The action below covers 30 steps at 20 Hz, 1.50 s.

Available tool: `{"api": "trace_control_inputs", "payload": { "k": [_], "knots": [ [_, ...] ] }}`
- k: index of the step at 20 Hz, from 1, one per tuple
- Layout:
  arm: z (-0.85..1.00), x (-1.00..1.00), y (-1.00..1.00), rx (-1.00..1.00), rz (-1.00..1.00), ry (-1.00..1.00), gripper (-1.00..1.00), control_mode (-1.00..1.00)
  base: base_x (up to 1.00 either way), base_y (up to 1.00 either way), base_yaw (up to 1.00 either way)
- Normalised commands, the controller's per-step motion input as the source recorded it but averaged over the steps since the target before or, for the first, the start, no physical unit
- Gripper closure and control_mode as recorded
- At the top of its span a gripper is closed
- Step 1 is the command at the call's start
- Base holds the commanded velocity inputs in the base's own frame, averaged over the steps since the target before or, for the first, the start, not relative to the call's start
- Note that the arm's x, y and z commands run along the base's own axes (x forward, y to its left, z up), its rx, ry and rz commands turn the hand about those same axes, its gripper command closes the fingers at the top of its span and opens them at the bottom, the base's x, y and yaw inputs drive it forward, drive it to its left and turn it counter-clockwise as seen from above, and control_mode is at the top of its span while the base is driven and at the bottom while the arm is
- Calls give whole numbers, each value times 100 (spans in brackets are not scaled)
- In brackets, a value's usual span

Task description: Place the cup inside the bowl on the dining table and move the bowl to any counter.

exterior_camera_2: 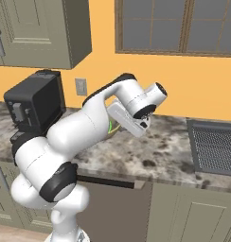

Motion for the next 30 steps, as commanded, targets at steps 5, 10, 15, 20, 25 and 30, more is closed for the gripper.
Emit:
{"api": "trace_control_inputs", "payload": {
  "k": [5,10,15,20,25,30],
  "knots": [
    [0,0,0,0,0,0,100,100,0,0,0],
    [0,0,0,0,0,0,100,-100,0,0,0],
    [-25,6,2,1,0,0,100,-100,0,0,0],
    [-32,22,0,0,0,-2,100,-100,0,0,0],
    [-32,17,0,0,0,-6,100,-100,0,0,0],
    [-30,26,0,0,0,0,100,-100,0,0,0]
  ]
}}
